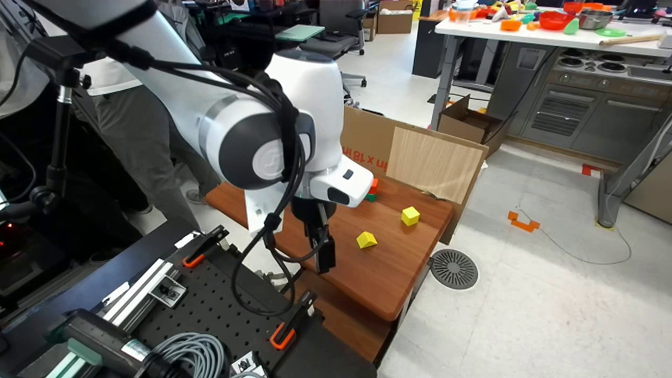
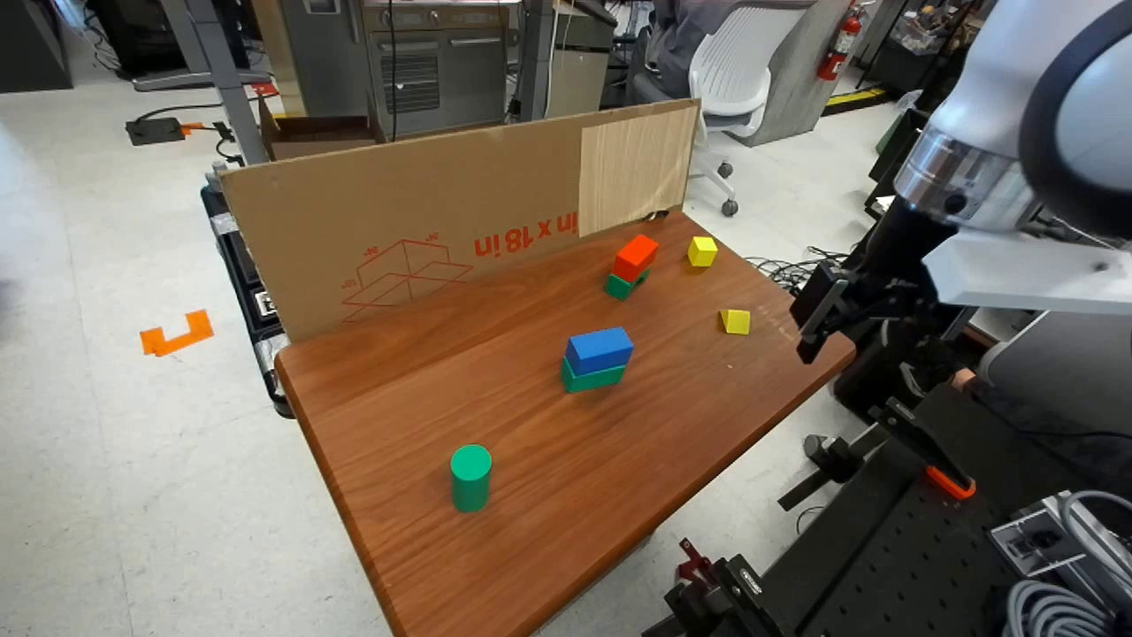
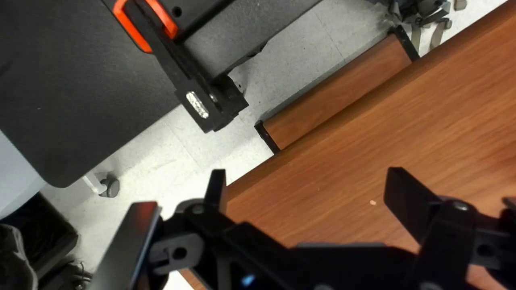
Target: Put the yellow triangle block on top of the yellow cube
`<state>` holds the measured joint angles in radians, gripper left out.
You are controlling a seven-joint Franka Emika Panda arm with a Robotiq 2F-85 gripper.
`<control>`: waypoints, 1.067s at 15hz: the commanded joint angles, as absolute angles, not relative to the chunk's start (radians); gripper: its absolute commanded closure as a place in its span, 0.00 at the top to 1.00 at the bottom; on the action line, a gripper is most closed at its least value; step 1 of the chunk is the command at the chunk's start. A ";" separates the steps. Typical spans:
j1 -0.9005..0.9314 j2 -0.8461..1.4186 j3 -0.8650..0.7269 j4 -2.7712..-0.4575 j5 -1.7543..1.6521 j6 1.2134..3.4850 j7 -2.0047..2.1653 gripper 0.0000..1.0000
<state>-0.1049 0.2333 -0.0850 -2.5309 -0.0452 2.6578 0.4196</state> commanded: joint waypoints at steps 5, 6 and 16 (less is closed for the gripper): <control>-0.080 0.521 -0.090 -2.322 0.092 2.724 0.379 1.00; -0.075 0.535 -0.091 -2.298 0.096 2.721 0.375 1.00; -0.039 0.587 -0.108 -2.147 0.086 2.720 0.364 1.00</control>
